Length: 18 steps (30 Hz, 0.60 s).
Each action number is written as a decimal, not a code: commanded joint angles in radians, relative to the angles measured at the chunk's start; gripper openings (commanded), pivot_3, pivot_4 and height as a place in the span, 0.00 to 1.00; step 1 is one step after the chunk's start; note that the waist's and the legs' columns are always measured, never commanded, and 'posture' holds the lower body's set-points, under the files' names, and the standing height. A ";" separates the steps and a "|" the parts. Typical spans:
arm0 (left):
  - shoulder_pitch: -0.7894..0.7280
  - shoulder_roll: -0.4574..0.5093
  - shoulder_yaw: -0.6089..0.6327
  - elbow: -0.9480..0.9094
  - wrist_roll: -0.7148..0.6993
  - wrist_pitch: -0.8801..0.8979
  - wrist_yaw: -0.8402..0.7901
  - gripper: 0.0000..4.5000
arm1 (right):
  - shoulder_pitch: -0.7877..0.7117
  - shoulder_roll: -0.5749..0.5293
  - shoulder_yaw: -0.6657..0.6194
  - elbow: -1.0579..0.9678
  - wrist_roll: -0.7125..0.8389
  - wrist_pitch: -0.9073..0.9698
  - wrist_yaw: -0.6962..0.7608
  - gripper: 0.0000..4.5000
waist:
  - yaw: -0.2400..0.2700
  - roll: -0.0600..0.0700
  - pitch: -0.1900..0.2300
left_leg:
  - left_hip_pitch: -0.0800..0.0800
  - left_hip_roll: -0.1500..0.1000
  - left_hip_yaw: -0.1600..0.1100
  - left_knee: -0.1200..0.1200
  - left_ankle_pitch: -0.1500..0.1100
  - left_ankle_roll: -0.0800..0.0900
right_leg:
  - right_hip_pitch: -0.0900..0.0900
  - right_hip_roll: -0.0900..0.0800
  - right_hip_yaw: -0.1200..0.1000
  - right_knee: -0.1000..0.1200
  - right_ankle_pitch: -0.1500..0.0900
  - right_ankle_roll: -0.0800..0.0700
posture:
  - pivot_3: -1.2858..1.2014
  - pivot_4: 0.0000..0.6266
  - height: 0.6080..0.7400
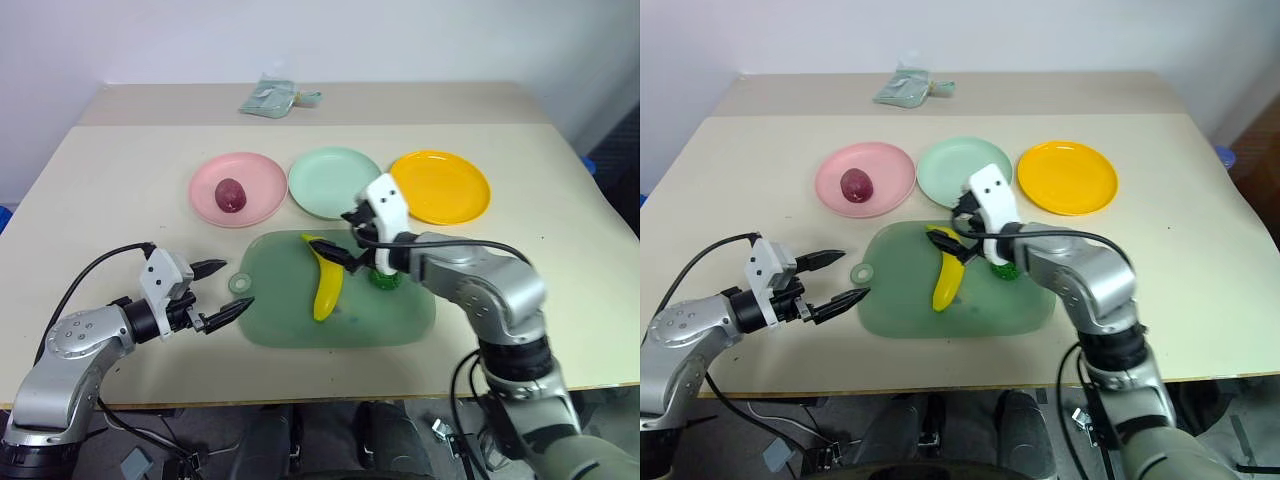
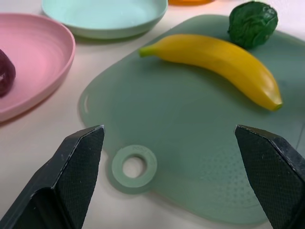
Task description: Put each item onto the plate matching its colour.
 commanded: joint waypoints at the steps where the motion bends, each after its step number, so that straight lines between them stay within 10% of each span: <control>1: 0.021 -0.006 0.031 -0.021 -0.007 -0.040 0.008 0.99 | -0.029 0.033 0.032 0.007 -0.038 0.075 -0.058 1.00 | 0.000 0.000 0.000 | 0.000 -0.001 0.000 0.000 0.000 0.000 | 0.000 0.000 0.000 0.000 0.000 0.000 | 0.52 0.24 1.00; 9: 0.043 -0.014 0.032 -0.030 -0.013 -0.059 0.028 0.99 | -0.049 0.052 0.116 0.048 -0.115 0.122 -0.098 1.00 | -0.016 0.000 0.000 | 0.000 -0.001 0.001 -0.001 0.000 0.000 | 0.000 0.001 0.000 0.001 0.000 0.000 | 0.52 0.24 1.00; 16: 0.041 -0.017 0.025 -0.028 -0.016 -0.068 0.038 1.00 | -0.066 0.074 0.138 0.079 -0.139 0.112 -0.086 0.37 | -0.019 0.000 0.000 | 0.000 0.000 0.002 -0.003 0.000 0.000 | -0.001 0.002 0.000 0.001 0.000 0.000 | 0.52 0.24 1.00; 18: 0.039 -0.018 0.023 -0.026 -0.016 -0.070 0.039 1.00 | -0.073 0.076 0.139 0.085 -0.147 0.100 -0.081 0.37 | -0.018 0.000 0.000 | 0.000 0.000 0.002 -0.003 0.000 0.000 | -0.001 0.002 0.000 0.001 0.000 0.000 | 0.52 0.24 1.00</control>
